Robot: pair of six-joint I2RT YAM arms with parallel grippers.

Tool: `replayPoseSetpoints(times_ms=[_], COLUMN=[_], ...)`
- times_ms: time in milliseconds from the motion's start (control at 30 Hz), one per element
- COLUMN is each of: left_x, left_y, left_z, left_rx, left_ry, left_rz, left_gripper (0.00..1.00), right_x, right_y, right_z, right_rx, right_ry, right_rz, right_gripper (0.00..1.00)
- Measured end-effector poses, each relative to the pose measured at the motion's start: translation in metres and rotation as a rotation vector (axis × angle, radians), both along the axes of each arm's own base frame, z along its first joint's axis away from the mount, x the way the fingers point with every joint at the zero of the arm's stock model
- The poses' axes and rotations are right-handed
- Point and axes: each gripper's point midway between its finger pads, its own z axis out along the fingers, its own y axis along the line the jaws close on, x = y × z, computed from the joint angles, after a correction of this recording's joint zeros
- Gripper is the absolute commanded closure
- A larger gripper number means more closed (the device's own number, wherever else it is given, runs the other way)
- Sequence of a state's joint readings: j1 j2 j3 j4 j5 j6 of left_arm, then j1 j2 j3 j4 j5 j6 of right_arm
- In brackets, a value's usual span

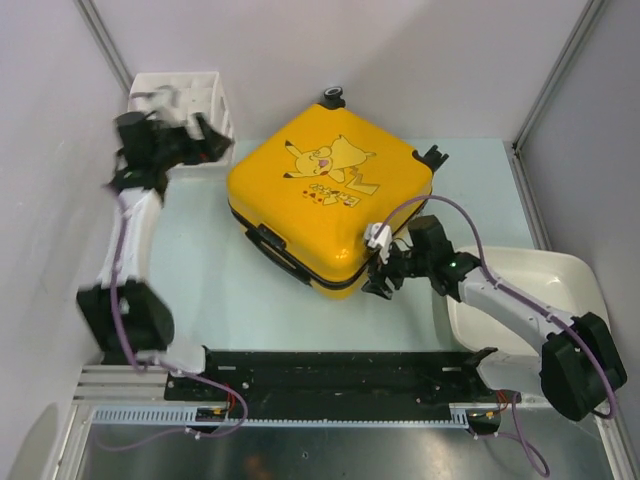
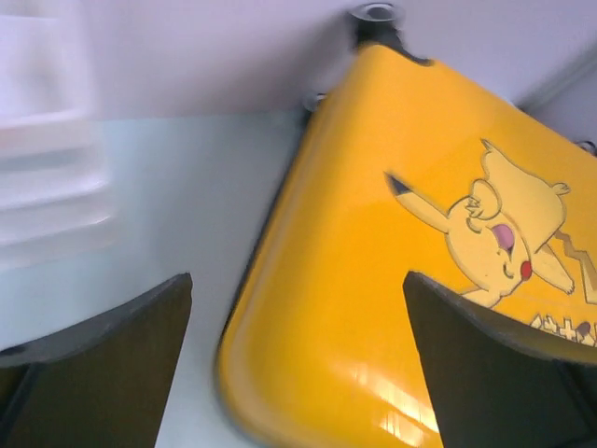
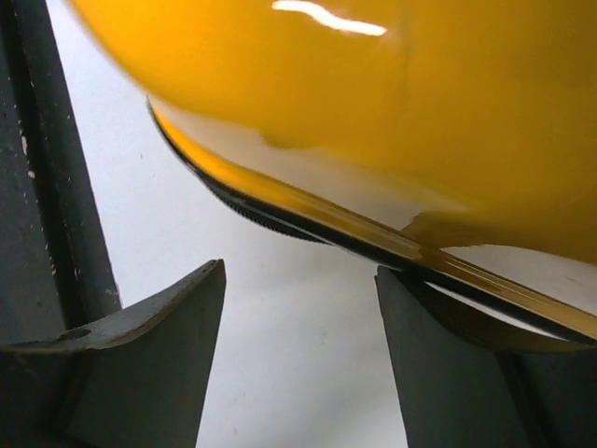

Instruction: Open, take out, and arrange the luggage

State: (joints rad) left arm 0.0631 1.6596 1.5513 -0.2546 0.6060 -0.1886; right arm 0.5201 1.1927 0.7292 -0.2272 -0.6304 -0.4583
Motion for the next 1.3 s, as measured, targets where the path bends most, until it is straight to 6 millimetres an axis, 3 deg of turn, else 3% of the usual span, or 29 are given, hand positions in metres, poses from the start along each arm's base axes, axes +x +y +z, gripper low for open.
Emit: replayPoseSetpoints(times_ms=[100, 133, 200, 333, 467, 567, 667, 767, 867, 933, 1067, 1300], left_x=[-0.051, -0.07, -0.107, -0.154, -0.172, -0.185, -0.2, -0.207, -0.204, -0.204, -0.203, -0.184], left_y=[0.066, 0.076, 0.078, 0.072, 0.073, 0.065, 0.057, 0.052, 0.045, 0.032, 0.001, -0.018], left_z=[0.052, 0.067, 0.086, 0.077, 0.017, -0.053, -0.106, -0.136, -0.153, -0.165, -0.183, -0.193], left_rx=[0.032, 0.037, 0.028, -0.048, -0.166, -0.244, -0.299, -0.327, -0.324, -0.311, -0.275, -0.255], left_ry=[-0.122, -0.166, -0.237, -0.236, -0.064, 0.139, 0.308, 0.423, 0.491, 0.545, 0.642, 0.665], left_rz=[0.224, 0.28, 0.335, 0.35, 0.396, 0.415, 0.431, 0.442, 0.419, 0.376, 0.269, 0.202], left_gripper=[0.0, 0.0, 0.0, 0.01, 0.09, 0.16, 0.19, 0.22, 0.26, 0.29, 0.34, 0.39], right_x=[-0.002, -0.004, -0.012, -0.027, -0.023, -0.001, 0.042, 0.077, 0.093, 0.096, 0.094, 0.081], right_y=[0.025, 0.034, 0.054, 0.086, 0.087, 0.062, 0.008, -0.057, -0.113, -0.137, -0.16, -0.163], right_z=[-0.001, -0.001, -0.003, 0.007, 0.028, 0.046, 0.071, 0.078, 0.065, 0.056, 0.032, -0.002], right_rx=[0.001, 0.002, 0.011, 0.05, 0.099, 0.138, 0.181, 0.204, 0.209, 0.217, 0.226, 0.21], right_ry=[-0.048, -0.066, -0.09, -0.072, 0.026, 0.076, 0.067, 0.081, 0.14, 0.177, 0.254, 0.278], right_rz=[0.037, 0.055, 0.098, 0.131, 0.069, -0.042, -0.256, -0.466, -0.623, -0.684, -0.735, -0.714], right_gripper=[0.22, 0.2, 0.15, 0.03, 0.08, 0.1, 0.16, 0.22, 0.27, 0.29, 0.31, 0.28])
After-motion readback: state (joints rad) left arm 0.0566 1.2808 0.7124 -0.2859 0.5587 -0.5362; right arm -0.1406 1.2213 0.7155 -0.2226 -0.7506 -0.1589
